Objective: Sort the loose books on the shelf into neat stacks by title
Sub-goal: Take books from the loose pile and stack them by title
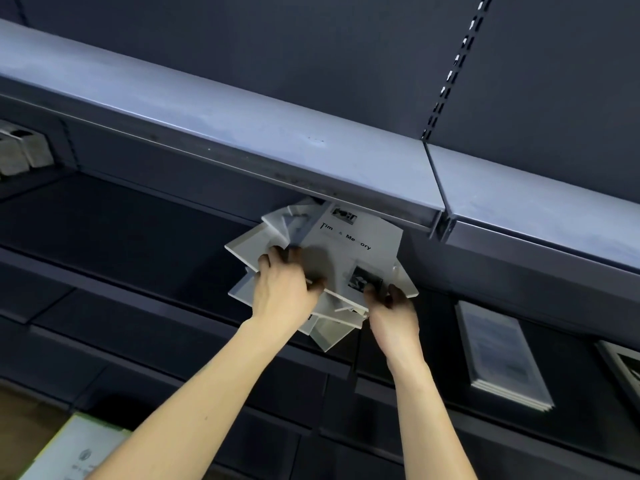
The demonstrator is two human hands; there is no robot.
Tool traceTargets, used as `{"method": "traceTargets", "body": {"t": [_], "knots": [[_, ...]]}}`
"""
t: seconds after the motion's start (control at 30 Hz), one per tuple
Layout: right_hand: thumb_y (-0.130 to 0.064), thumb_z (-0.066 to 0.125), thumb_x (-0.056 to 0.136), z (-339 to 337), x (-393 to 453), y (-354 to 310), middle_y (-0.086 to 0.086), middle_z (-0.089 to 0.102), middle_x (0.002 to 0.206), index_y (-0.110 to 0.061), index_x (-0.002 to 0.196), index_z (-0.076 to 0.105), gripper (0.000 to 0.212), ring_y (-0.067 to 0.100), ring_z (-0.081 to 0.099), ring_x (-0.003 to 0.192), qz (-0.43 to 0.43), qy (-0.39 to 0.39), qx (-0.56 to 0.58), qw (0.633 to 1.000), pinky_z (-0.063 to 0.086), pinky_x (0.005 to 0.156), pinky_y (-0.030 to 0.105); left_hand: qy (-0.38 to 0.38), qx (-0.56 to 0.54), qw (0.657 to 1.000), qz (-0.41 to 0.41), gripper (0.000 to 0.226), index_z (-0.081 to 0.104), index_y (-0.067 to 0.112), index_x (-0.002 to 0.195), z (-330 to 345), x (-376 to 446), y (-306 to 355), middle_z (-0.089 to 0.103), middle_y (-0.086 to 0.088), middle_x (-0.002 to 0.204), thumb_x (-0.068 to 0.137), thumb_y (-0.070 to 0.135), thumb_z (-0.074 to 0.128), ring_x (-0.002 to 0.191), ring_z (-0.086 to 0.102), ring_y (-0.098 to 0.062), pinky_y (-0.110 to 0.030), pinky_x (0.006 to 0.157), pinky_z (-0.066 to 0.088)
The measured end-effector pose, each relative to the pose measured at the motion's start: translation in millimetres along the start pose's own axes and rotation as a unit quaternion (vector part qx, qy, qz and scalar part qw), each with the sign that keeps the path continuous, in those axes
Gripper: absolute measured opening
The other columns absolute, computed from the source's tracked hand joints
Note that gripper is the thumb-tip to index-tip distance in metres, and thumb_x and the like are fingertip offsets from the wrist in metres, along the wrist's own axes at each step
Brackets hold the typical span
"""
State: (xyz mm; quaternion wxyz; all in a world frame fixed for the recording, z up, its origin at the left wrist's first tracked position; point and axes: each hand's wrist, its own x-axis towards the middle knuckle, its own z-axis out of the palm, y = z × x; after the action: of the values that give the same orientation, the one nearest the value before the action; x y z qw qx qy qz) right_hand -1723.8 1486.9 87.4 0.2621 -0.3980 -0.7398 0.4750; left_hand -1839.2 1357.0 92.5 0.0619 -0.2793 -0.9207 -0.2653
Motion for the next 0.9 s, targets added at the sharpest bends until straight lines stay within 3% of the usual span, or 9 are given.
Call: {"method": "traceTargets", "body": {"t": [0.07, 0.17, 0.27, 0.37, 0.43, 0.53, 0.67, 0.83, 0.9], "knots": [[-0.035, 0.064, 0.094, 2, 0, 1, 0.003, 0.066, 0.106, -0.01, 0.114, 0.062, 0.032, 0.015, 0.059, 0.083, 0.005, 0.007, 0.006, 1.0, 0.045, 0.066, 0.025, -0.001, -0.012, 1.0, -0.005, 0.08, 0.038, 0.01, 0.137, 0, -5, 2, 0.042, -0.016, 0.118, 0.079, 0.06, 0.063, 0.114, 0.042, -0.036, -0.044, 0.087, 0.047], [-0.034, 0.07, 0.091, 3, 0, 1, -0.006, 0.062, 0.108, -0.017, 0.129, 0.054, 0.044, 0.017, 0.06, 0.099, 0.023, 0.015, 0.049, 0.998, 0.042, 0.082, 0.025, -0.013, -0.029, 0.999, -0.025, 0.087, 0.037, 0.01, 0.134, -2, -11, 5, 0.042, -0.014, 0.113, 0.074, 0.067, 0.062, 0.11, 0.042, -0.034, -0.042, 0.084, 0.047], [-0.036, 0.072, 0.089, -2, 2, 2, 0.003, 0.069, 0.115, -0.015, 0.129, 0.057, 0.047, 0.026, 0.065, 0.109, -0.009, 0.045, -0.018, 0.999, 0.048, 0.084, 0.029, -0.021, -0.033, 0.998, -0.041, 0.066, 0.042, 0.009, 0.127, -8, -17, 4, 0.052, -0.01, 0.107, 0.084, 0.056, 0.058, 0.101, 0.052, -0.031, -0.037, 0.078, 0.046], [-0.038, 0.072, 0.088, -11, 8, 3, -0.003, 0.072, 0.102, -0.02, 0.119, 0.065, 0.036, 0.019, 0.067, 0.095, -0.052, 0.045, -0.084, 0.994, 0.05, 0.081, 0.027, -0.048, -0.058, 0.996, -0.049, 0.04, 0.043, 0.012, 0.11, -11, -24, 3, 0.049, 0.005, 0.073, 0.093, 0.048, 0.049, 0.075, 0.053, -0.027, -0.033, 0.063, 0.041], [-0.039, 0.072, 0.087, -16, 12, 0, -0.01, 0.071, 0.095, -0.023, 0.115, 0.065, 0.032, 0.016, 0.069, 0.084, -0.033, 0.019, -0.076, 0.996, 0.055, 0.077, 0.03, -0.058, -0.067, 0.995, -0.049, 0.035, 0.04, 0.014, 0.107, -11, -27, 3, 0.042, 0.008, 0.066, 0.095, 0.047, 0.047, 0.07, 0.052, -0.027, -0.033, 0.061, 0.04], [-0.034, 0.074, 0.087, -22, 14, -4, -0.009, 0.068, 0.094, -0.018, 0.118, 0.06, 0.038, 0.017, 0.071, 0.073, 0.026, -0.025, -0.03, 0.999, 0.056, 0.055, 0.028, -0.06, -0.076, 0.994, -0.049, 0.03, 0.042, 0.014, 0.104, -16, -26, 0, 0.044, 0.01, 0.066, 0.097, 0.043, 0.046, 0.07, 0.055, -0.026, -0.033, 0.059, 0.04], [-0.02, 0.064, 0.094, -26, 9, -3, 0.003, 0.069, 0.105, -0.015, 0.123, 0.055, 0.031, 0.026, 0.074, 0.065, 0.071, -0.084, 0.04, 0.993, 0.053, 0.048, 0.028, -0.046, -0.062, 0.996, -0.039, 0.024, 0.052, 0.016, 0.103, -24, -20, -14, 0.058, 0.005, 0.079, 0.098, 0.037, 0.042, 0.072, 0.055, -0.023, -0.033, 0.064, 0.045], [-0.015, 0.051, 0.099, -23, 3, 3, 0.001, 0.065, 0.109, -0.028, 0.132, 0.053, 0.035, 0.036, 0.068, 0.058, 0.038, -0.027, 0.064, 0.997, 0.042, 0.04, 0.026, 0.003, -0.005, 1.0, -0.026, 0.028, 0.06, 0.019, 0.115, -29, -12, -28, 0.058, -0.006, 0.106, 0.098, 0.032, 0.041, 0.099, 0.054, -0.029, -0.039, 0.079, 0.044], [-0.013, 0.05, 0.1, -24, 0, 7, -0.002, 0.066, 0.103, -0.032, 0.13, 0.056, 0.036, 0.03, 0.058, 0.056, 0.031, -0.005, 0.09, 0.995, 0.04, 0.041, 0.027, 0.013, 0.026, 1.0, -0.002, 0.029, 0.059, 0.023, 0.122, -28, -12, -30, 0.056, -0.006, 0.115, 0.098, 0.031, 0.043, 0.109, 0.05, -0.029, -0.039, 0.086, 0.041]]}}
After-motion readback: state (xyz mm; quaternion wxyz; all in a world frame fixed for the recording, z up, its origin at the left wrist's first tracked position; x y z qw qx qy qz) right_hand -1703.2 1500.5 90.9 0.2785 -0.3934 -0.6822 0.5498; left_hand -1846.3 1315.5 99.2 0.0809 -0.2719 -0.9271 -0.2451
